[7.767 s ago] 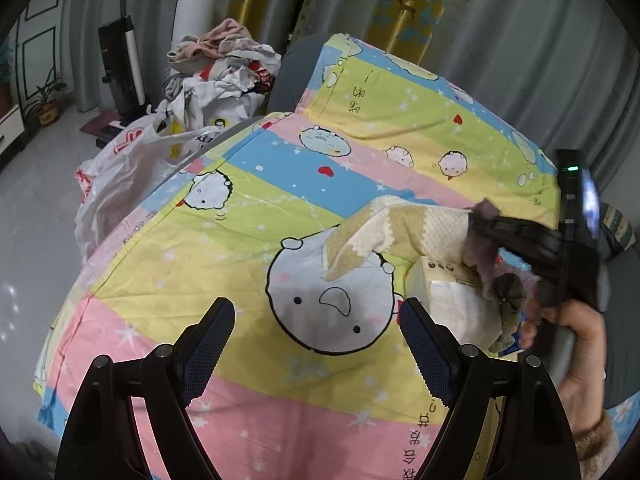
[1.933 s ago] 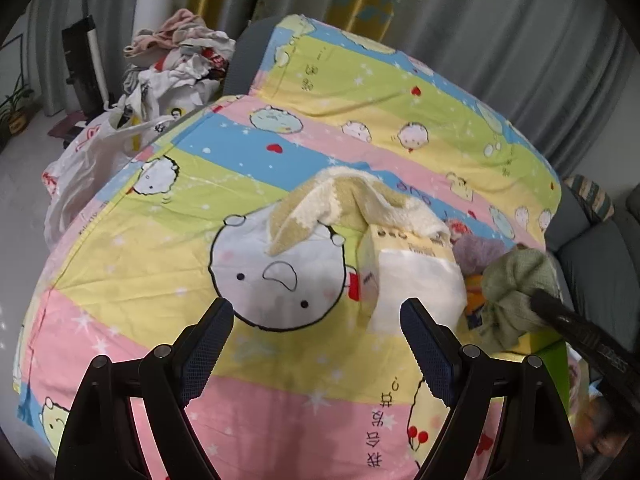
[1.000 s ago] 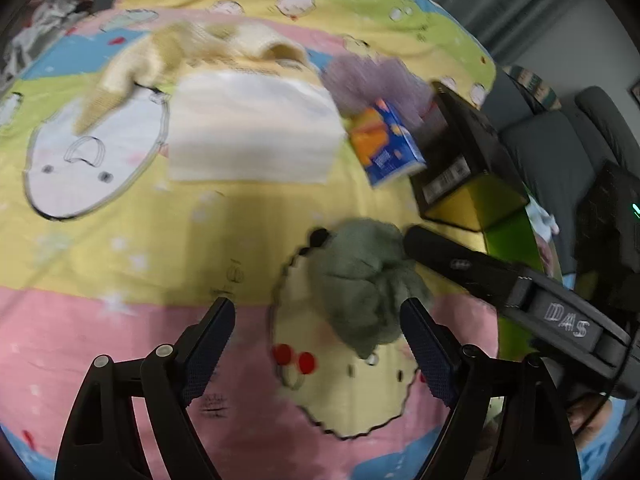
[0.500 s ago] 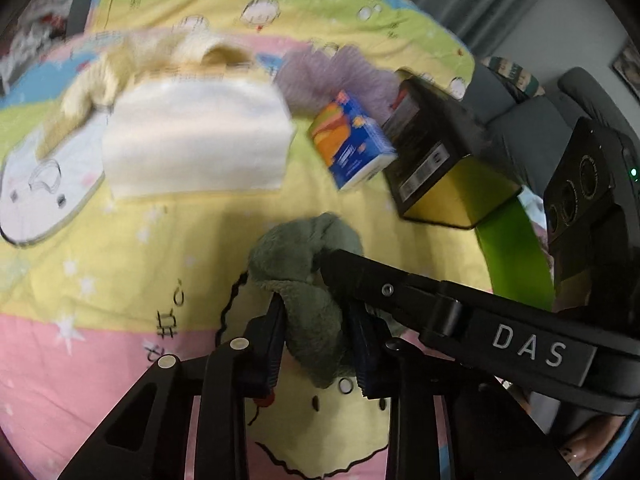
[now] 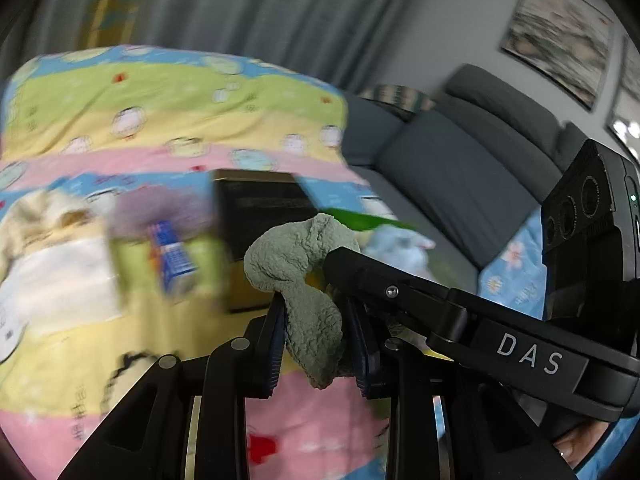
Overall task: Organize soft objects
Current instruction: 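Carry the grey-green cloth into the green box and release it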
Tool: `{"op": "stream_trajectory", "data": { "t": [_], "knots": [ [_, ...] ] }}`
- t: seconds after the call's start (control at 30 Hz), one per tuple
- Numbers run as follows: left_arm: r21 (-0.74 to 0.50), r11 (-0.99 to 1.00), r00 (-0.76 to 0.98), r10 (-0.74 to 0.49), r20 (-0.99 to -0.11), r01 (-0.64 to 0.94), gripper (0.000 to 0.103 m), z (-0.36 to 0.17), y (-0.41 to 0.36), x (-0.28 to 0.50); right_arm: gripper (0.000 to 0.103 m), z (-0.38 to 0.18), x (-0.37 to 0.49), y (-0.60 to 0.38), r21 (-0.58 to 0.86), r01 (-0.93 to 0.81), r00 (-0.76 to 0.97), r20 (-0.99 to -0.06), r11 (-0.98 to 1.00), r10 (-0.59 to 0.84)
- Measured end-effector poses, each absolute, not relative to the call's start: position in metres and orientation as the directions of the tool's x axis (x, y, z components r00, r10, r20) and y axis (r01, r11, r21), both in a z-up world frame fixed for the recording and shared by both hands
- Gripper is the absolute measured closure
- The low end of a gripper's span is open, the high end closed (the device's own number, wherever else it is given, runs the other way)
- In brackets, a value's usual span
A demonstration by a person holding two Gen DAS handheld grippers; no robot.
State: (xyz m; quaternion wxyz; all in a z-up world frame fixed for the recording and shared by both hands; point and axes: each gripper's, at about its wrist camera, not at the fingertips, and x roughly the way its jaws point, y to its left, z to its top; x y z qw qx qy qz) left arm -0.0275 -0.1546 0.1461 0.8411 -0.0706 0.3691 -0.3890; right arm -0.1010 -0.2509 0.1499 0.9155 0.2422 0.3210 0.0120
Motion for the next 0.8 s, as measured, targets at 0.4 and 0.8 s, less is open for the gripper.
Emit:
{"op": "stream_trajectory", "data": {
  "t": [0.4, 0.8],
  "knots": [
    [-0.437, 0.556, 0.252, -0.775, -0.579, 0.707, 0.074, 0.144, -0.267, -0.051, 0.079, 0.155, -0.165, -0.344, 0.415, 0.431, 0.802, -0.583, 0.801, -0.129],
    [-0.437, 0.565, 0.193, -0.738, -0.646, 0.699, 0.039, 0.129, -0.288, -0.061, 0.052, 0.131, -0.169, -0.376, 0.376, 0.571, 0.709, -0.675, 0.730, -0.207]
  ]
}}
